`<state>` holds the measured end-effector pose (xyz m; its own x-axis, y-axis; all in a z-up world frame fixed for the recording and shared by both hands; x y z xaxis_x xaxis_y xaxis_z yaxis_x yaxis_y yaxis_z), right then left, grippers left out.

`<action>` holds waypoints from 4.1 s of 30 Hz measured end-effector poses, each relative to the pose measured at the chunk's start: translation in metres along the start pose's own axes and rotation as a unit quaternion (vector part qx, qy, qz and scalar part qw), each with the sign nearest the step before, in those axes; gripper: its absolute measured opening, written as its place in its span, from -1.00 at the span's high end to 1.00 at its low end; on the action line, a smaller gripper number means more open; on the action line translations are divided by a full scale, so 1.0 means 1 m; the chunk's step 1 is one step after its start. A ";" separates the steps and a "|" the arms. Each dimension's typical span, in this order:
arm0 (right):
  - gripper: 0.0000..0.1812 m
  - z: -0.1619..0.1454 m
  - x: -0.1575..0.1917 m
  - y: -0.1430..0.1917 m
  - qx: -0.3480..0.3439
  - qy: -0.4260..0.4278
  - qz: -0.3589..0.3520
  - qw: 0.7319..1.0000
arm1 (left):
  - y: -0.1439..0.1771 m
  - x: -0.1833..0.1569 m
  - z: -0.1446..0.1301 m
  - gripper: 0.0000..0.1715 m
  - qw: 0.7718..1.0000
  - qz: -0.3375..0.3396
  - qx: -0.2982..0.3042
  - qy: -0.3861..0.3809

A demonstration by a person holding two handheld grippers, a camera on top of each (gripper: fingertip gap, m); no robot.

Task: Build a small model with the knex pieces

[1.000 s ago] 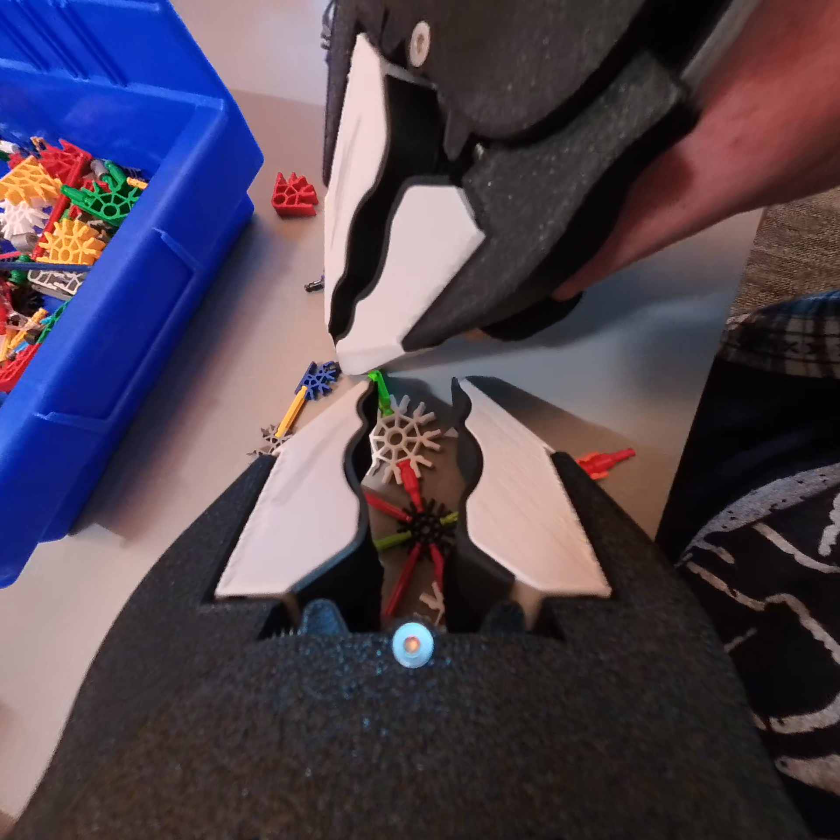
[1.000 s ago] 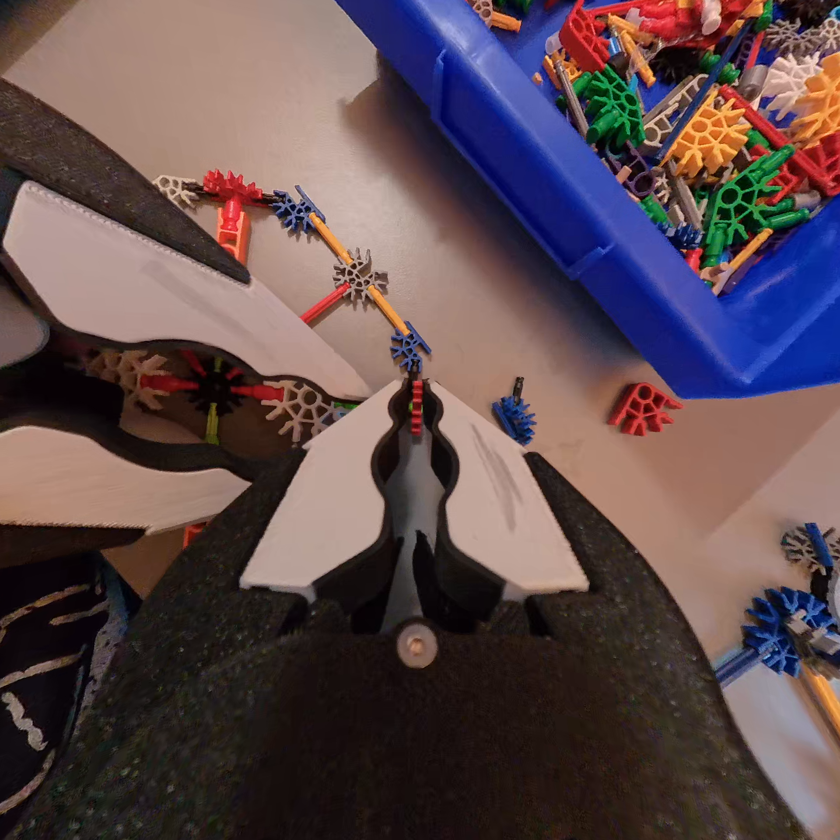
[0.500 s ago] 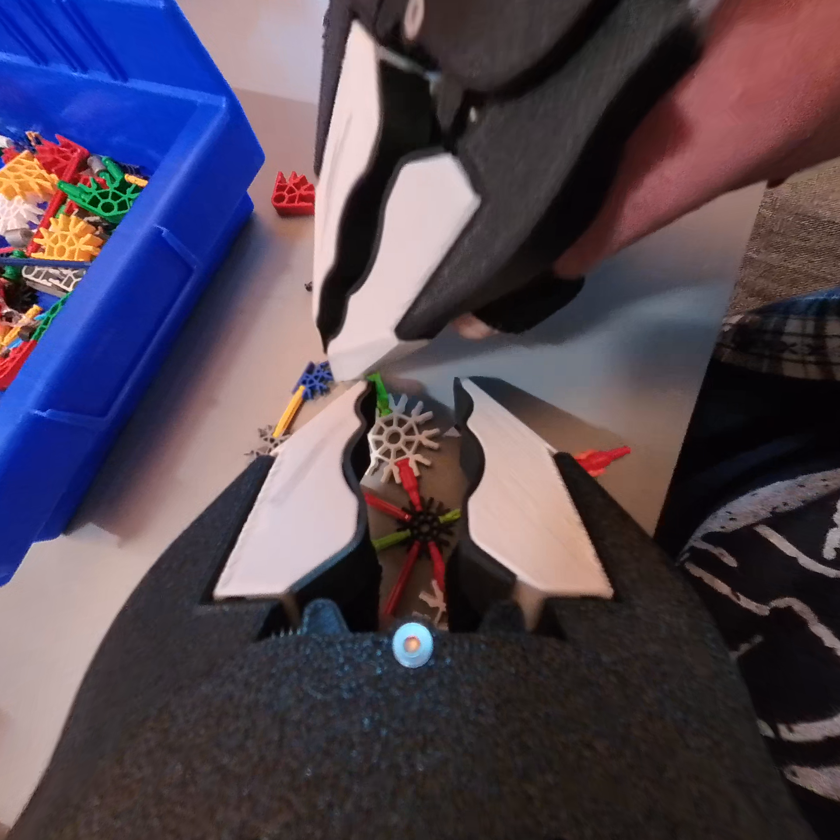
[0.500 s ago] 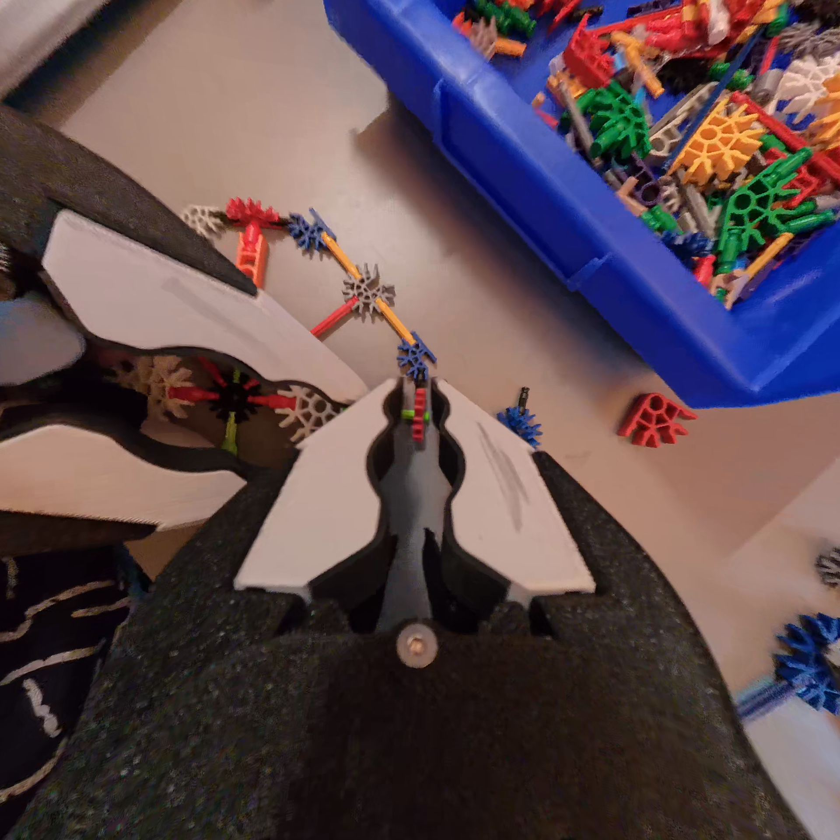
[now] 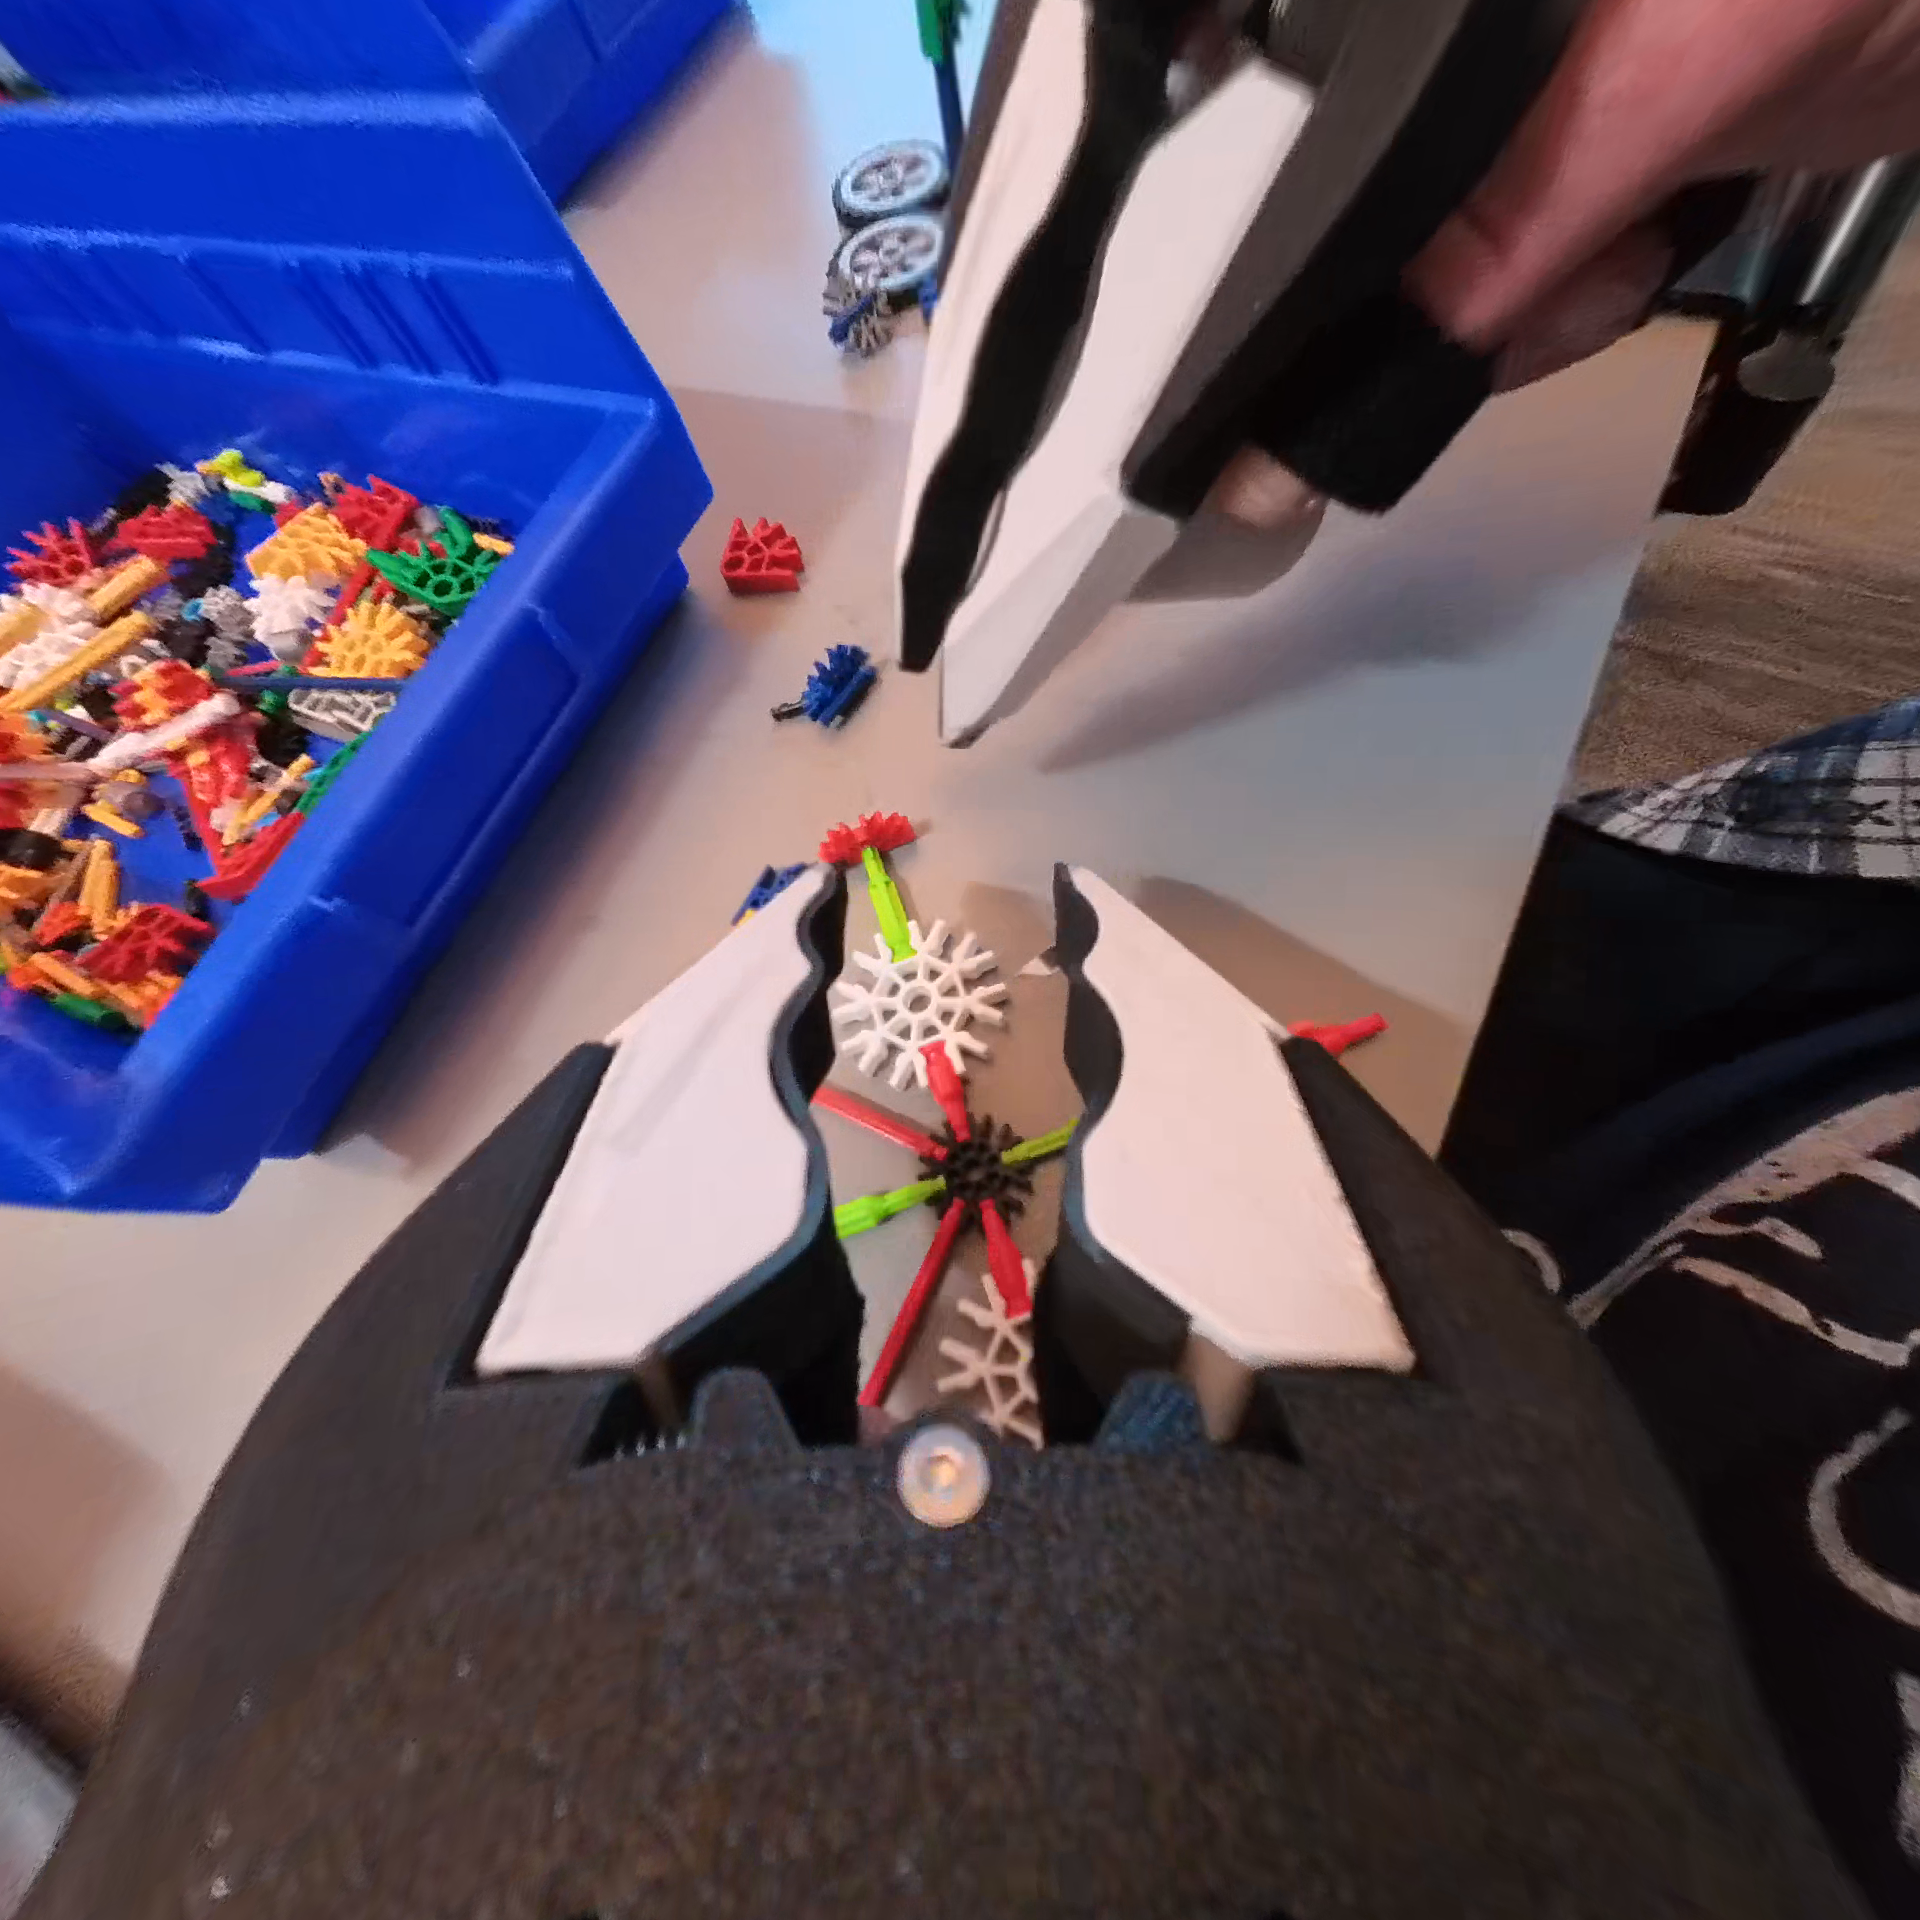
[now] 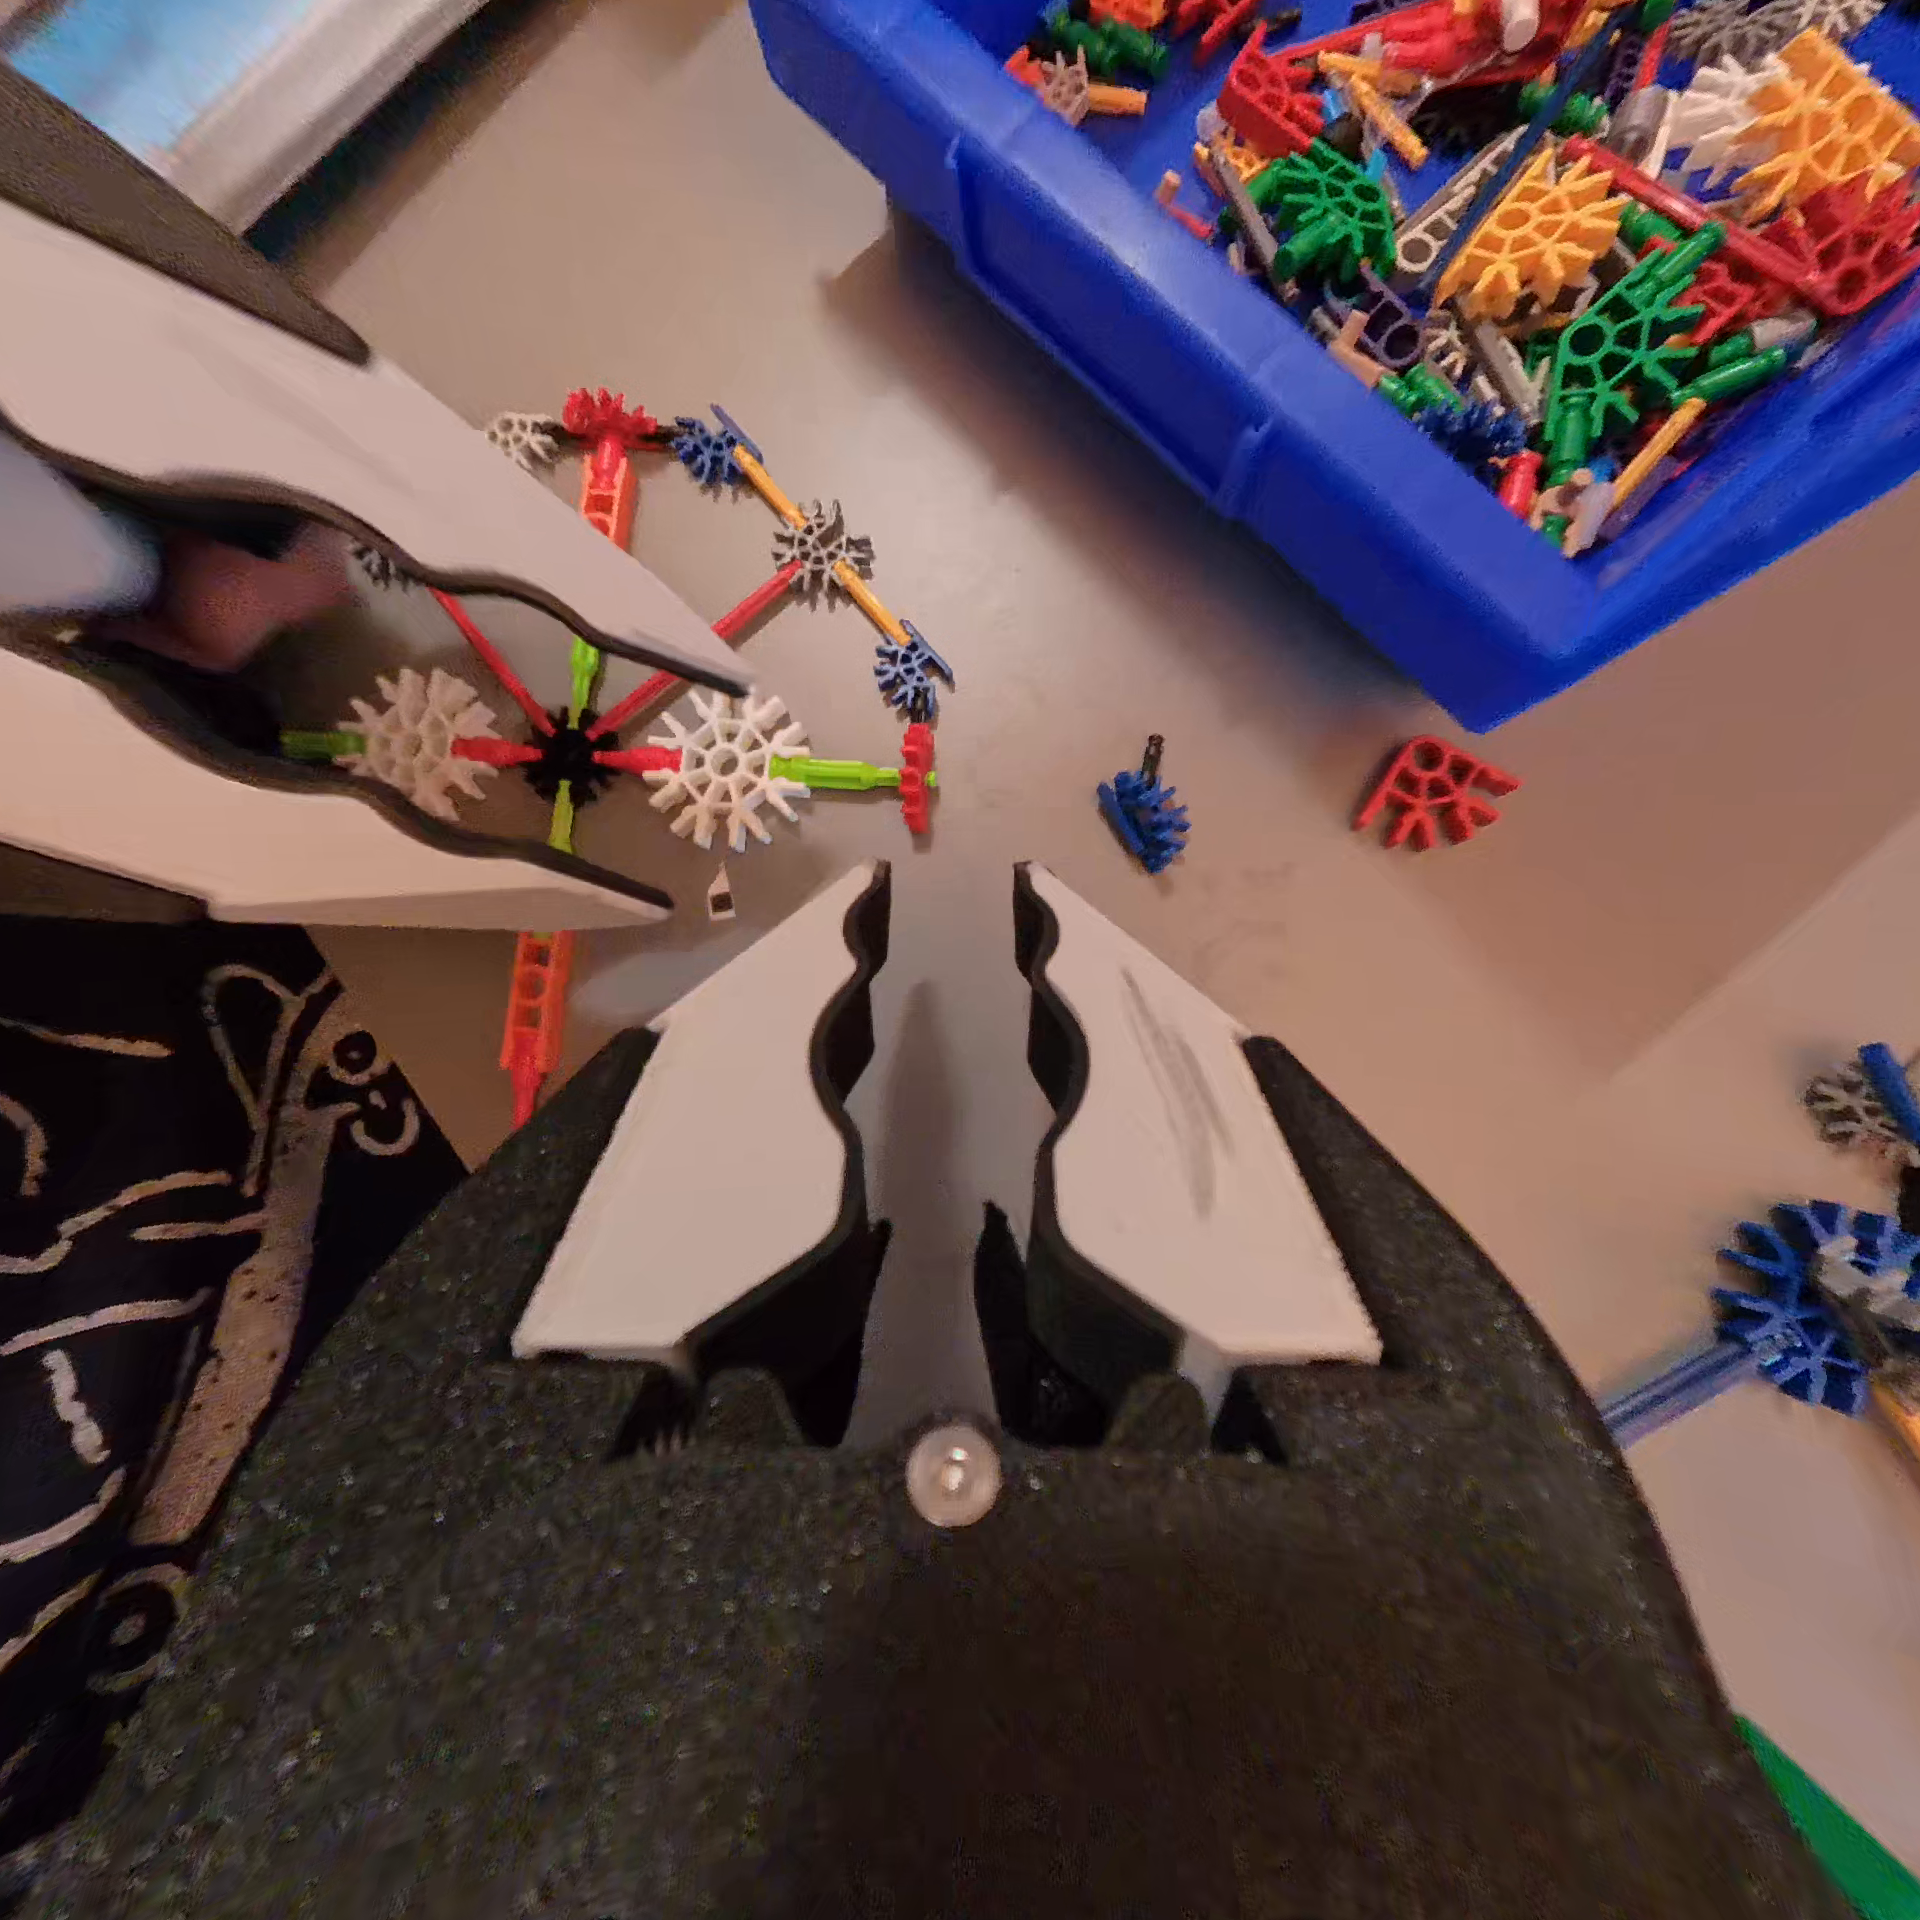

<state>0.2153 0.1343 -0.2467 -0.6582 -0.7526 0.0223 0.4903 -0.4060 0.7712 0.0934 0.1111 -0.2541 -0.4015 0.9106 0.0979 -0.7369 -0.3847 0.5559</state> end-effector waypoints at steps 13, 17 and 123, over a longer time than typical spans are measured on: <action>0.71 0.009 0.020 -0.010 -0.003 0.055 0.013 0.998 | 0.030 -0.010 -0.027 0.50 0.998 0.035 0.040 0.024; 0.71 0.009 0.023 -0.014 -0.001 0.061 0.011 0.998 | 0.027 -0.013 -0.035 0.50 0.997 0.026 0.061 0.031; 0.78 0.165 -0.047 -0.018 -0.001 0.214 -0.027 0.976 | 0.046 -0.037 -0.024 0.33 0.997 -0.069 -0.030 0.011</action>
<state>0.1433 0.2631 -0.1563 -0.3839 -0.8774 -0.2877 0.4622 -0.4524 0.7627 0.0612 0.0565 -0.2519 -0.3050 0.9523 0.0048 -0.8175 -0.2644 0.5116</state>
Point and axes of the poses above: each gripper's, where its closed fingertips meet, y back along the fingers, z out of its top, x = y × z across the jaws, the point moved 7 cm from there along y, back along the fingers, and after that the axes turned 6 degrees about y, right-handed, at the moved point
